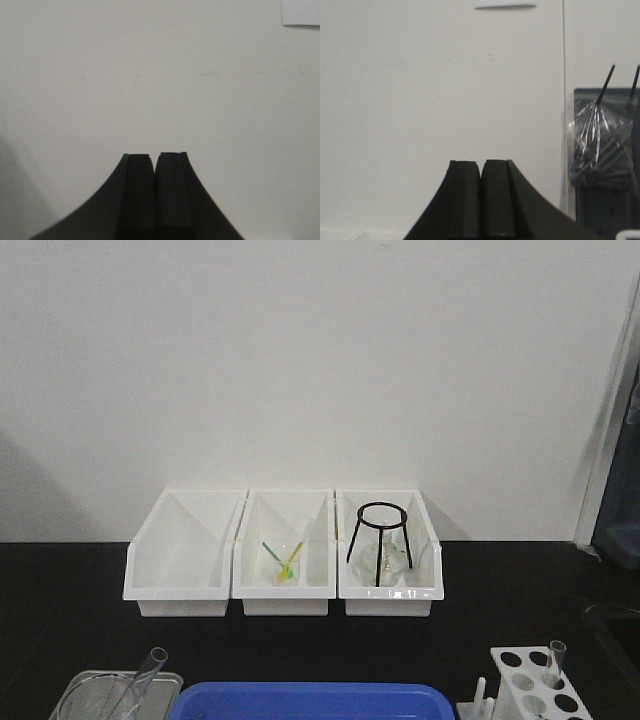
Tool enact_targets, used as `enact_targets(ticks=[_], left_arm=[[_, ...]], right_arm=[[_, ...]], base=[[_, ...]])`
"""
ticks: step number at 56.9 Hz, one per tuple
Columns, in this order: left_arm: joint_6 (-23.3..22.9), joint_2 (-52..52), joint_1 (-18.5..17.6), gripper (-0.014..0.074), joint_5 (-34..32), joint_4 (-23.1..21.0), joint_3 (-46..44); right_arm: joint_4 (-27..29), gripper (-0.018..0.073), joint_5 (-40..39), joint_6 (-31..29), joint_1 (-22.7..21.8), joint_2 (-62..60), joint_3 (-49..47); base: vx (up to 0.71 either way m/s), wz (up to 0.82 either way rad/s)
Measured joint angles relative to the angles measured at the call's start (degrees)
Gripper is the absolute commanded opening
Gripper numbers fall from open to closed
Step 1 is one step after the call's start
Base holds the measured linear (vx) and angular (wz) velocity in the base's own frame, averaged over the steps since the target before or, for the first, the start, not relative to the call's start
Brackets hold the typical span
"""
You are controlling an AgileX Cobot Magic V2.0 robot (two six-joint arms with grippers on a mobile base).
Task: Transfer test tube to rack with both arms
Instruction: 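Lower the left gripper onto the glass test tube in the beaker and grasp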
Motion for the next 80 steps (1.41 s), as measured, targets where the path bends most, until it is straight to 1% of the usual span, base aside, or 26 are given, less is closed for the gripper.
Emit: enact_targets(ticks=[5,8,15,22,28,33,38,42,43,47,50,53,57,63,68,74,78,80], left_arm=[[0.1,9.5,0.0,-0.0007,-0.2,0.4,-6.2],[0.1,14.7,0.0,-0.0007,-0.1,0.6,-8.4],[0.1,24.1,0.0,-0.0007,0.1,0.6,-10.8],[-0.1,29.6,0.0,0.0009,0.2,0.6,-11.2],[-0.1,30.7,0.0,0.0058,0.0,0.6,-11.3],[0.3,30.7,0.0,0.0123,-0.2,2.0,-11.3],[0.6,30.6,0.0,0.0225,-0.2,4.1,-11.3],[0.8,30.6,0.0,0.0312,0.0,5.0,-11.3],[0.8,30.6,0.0,0.0342,0.1,5.1,-11.3],[0.8,30.6,0.0,0.0441,0.6,5.5,-11.3],[0.8,30.6,0.0,0.0507,1.0,5.5,-11.3],[0.8,30.6,0.0,0.0551,1.4,5.5,-11.3],[0.8,30.6,0.0,0.0587,1.6,5.5,-11.3],[0.8,30.6,0.0,0.0596,1.5,5.6,-11.3],[0.6,30.6,0.0,0.0584,0.1,5.5,-11.3],[-0.7,30.6,0.0,0.0561,-1.6,5.3,-11.3],[-1.1,30.8,0.0,0.0541,-1.7,6.7,-11.3],[-1.2,31.0,0.0,0.0531,-1.8,8.2,-10.9]], right_arm=[[-0.1,-0.001,-1.0,-1.6,0.0,8.9,-5.7],[-0.1,-0.001,-1.1,-1.9,0.0,13.9,-7.9],[-0.1,-0.0008,-0.8,-2.0,0.0,23.6,-10.6],[-0.1,0.0002,-0.4,-2.2,0.0,30.2,-11.2],[-0.1,0.0044,0.5,-2.2,0.0,32.4,-11.2],[-0.1,0.012,0.5,-2.2,0.0,32.7,-11.2],[-0.1,0.0224,0.4,-2.2,0.0,32.7,-11.2],[-0.1,0.0322,0.4,-2.2,0.0,32.7,-11.2],[-0.1,0.0368,0.4,-2.2,0.0,32.7,-11.2],[-0.1,0.048,0.4,-2.2,0.0,32.7,-11.2],[-0.1,0.0547,0.4,-2.2,0.0,32.7,-11.2],[-0.1,0.0602,0.4,-2.2,0.0,32.9,-11.2],[-0.1,0.0652,0.4,-2.2,0.0,33.3,-11.2],[-0.1,0.0669,0.4,-2.2,0.0,33.6,-11.2],[0.2,0.0659,0.3,-1.9,0.0,33.6,-11.2],[0.1,0.0634,0.0,-1.3,0.0,33.6,-11.1],[-1.0,0.0611,-1.5,-1.2,0.0,33.5,-9.6],[-1.9,0.0597,-2.9,-1.1,0.0,33.5,-8.3]], base=[[0.0,0.0],[0.0,0.0],[0.0,0.0],[0.0,0.0],[0.0,0.0],[0.0,0.0],[0.0,0.0],[0.0,0.0],[0.0,0.0],[0.0,0.0],[0.0,0.0],[0.0,0.0],[0.0,0.0],[0.0,0.0],[0.0,0.0],[0.0,0.0],[0.0,0.0],[0.0,0.0]])
